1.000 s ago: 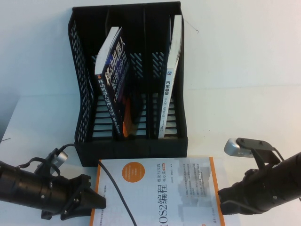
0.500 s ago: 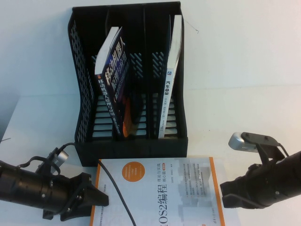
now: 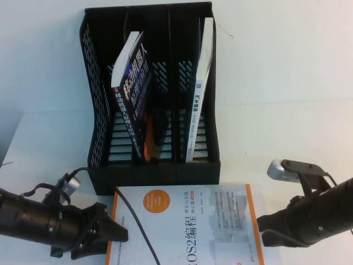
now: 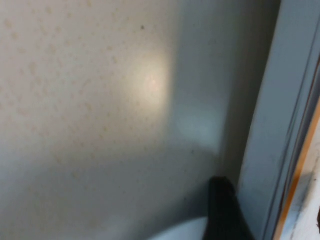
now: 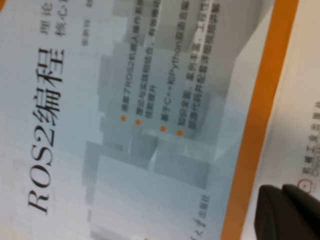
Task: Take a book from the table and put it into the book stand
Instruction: Push book with right arm
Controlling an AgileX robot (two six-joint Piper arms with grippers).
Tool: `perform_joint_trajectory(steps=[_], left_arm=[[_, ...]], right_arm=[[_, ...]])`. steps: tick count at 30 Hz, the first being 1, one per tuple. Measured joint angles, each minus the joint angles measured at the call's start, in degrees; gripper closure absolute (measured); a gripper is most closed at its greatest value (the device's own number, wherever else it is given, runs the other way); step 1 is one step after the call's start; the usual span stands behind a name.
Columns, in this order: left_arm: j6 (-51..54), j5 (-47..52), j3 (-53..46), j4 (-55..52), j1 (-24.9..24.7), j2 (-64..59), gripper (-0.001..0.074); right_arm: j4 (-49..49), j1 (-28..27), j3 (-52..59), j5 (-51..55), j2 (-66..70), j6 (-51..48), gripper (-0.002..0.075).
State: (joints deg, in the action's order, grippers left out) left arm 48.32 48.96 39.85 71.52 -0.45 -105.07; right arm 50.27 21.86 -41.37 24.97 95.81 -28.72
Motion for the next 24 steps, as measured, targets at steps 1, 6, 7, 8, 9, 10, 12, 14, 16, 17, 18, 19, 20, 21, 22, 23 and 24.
perform_joint_trajectory(steps=[1, 6, 7, 8, 9, 10, 12, 14, 16, 17, 18, 19, 20, 21, 22, 23, 24], left_arm=[[0.0, 0.0, 0.0, 0.0, 0.0, 0.0, 0.0360], [0.1, 0.0, 0.0, 0.0, 0.0, 0.0, 0.0362], [0.1, 0.0, 0.0, 0.0, 0.0, 0.0, 0.0364], [0.1, 0.0, 0.0, 0.0, 0.0, 0.0, 0.0367], [0.1, 0.0, 0.0, 0.0, 0.0, 0.0, 0.0372], [0.1, 0.0, 0.0, 0.0, 0.0, 0.0, 0.0375], [0.1, 0.0, 0.0, -0.1, 0.0, 0.0, 0.0380], [0.1, 0.0, 0.0, -0.5, 0.1, 0.0, 0.0384], [0.1, 0.0, 0.1, -0.8, 0.1, 0.0, 0.0386], [0.1, 0.0, 0.1, -0.9, 0.1, 0.0, 0.0386], [0.1, 0.0, 0.1, -1.1, 0.2, 0.0, 0.0386], [0.1, 0.0, 0.1, -1.2, 0.2, 0.0, 0.0388], [0.1, 0.0, 0.1, -1.3, 0.2, 0.0, 0.0389], [0.1, 0.0, 0.1, -1.3, 0.2, 0.0, 0.0393], [0.2, 0.0, 0.1, -1.4, 0.2, 0.0, 0.0400], [0.2, 0.0, 0.1, -1.4, 0.2, 0.0, 0.0411], [0.2, -0.2, 0.1, -1.6, 0.2, 0.0, 0.0432]], right_arm=[[0.0, 0.0, 0.0, 0.0, 0.7, 0.0, 0.0728], [1.1, 0.0, 0.0, 0.0, 2.7, 0.0, 0.0728], [2.0, 0.0, 0.0, 0.0, 3.0, -0.3, 0.0728], [3.0, 0.0, 0.0, 0.0, 3.1, -1.2, 0.0728], [4.4, 0.0, 0.0, 0.1, 3.2, -2.4, 0.0728], [5.7, 0.0, 0.0, 0.1, 3.3, -4.0, 0.0727], [8.8, 0.4, 0.0, -0.6, 3.6, -7.3, 0.0727], [12.4, 0.7, 0.0, -1.7, 4.0, -10.6, 0.0727], [15.5, 1.2, 0.0, -1.8, 4.5, -13.6, 0.0727], [16.4, 1.3, 0.0, -1.8, 4.5, -14.5, 0.0727], [17.1, 1.4, 0.0, -2.0, 4.6, -15.2, 0.0727], [17.6, 1.5, 0.0, -2.0, 4.6, -15.6, 0.0727], [17.8, 1.5, 0.0, -2.2, 4.6, -15.9, 0.0727], [18.1, 1.5, 0.0, -2.3, 4.6, -16.2, 0.0727], [18.2, 1.5, 0.0, -2.5, 4.6, -16.3, 0.0727], [18.4, 1.5, 0.0, -2.5, 4.6, -16.3, 0.0727], [18.5, 1.5, 0.0, -2.6, 4.6, -16.3, 0.0726]])
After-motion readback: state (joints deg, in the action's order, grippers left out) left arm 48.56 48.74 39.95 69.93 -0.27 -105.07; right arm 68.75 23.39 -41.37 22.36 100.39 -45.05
